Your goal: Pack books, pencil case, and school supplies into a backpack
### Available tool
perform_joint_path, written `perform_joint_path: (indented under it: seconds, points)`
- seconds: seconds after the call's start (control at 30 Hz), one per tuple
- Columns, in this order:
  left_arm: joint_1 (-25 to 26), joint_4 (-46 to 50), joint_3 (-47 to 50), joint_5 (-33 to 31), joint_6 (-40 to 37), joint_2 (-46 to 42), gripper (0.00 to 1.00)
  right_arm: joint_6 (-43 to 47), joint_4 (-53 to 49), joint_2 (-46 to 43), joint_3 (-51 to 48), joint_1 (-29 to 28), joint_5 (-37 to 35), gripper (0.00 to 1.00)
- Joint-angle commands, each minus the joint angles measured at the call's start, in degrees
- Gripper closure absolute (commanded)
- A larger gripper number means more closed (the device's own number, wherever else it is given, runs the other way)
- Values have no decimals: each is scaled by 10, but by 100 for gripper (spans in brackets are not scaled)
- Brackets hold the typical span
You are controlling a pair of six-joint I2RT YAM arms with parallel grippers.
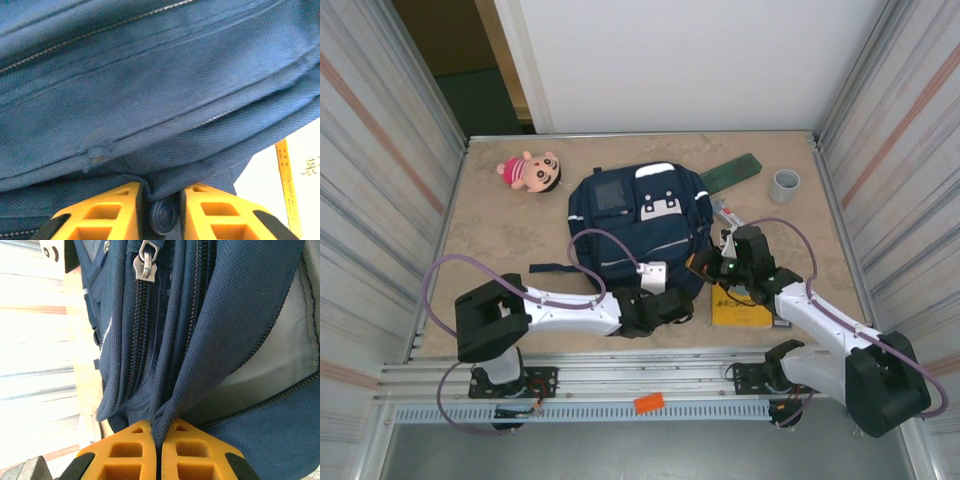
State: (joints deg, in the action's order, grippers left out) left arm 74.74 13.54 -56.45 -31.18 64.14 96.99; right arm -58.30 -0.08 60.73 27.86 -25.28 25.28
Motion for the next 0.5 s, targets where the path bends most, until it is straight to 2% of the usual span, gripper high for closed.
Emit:
perform_joint_path:
  seconds: [0.0,0.07,0.1,0.2,0.23,0.33,0.47]
  points:
    - [1,-29,15,-8,15,-14,89,7,-4,-10,16,-6,20,100]
    - [1,-63,38,-7,7,-27,98,13,-15,-11,16,1,19,100]
    - [0,-88,51,-5,-1,-34,100,17,-21,-11,15,7,18,92]
    - [1,-141,77,7,-24,-43,100,19,-35,-7,-1,14,16,57]
    - [1,-152,82,10,-33,-43,100,10,-24,-5,-11,14,21,51]
    - [2,-174,89,18,-50,-43,100,-23,31,10,-38,3,30,44]
    - [6,-188,96,19,-70,-49,100,-34,67,39,-34,-15,28,42]
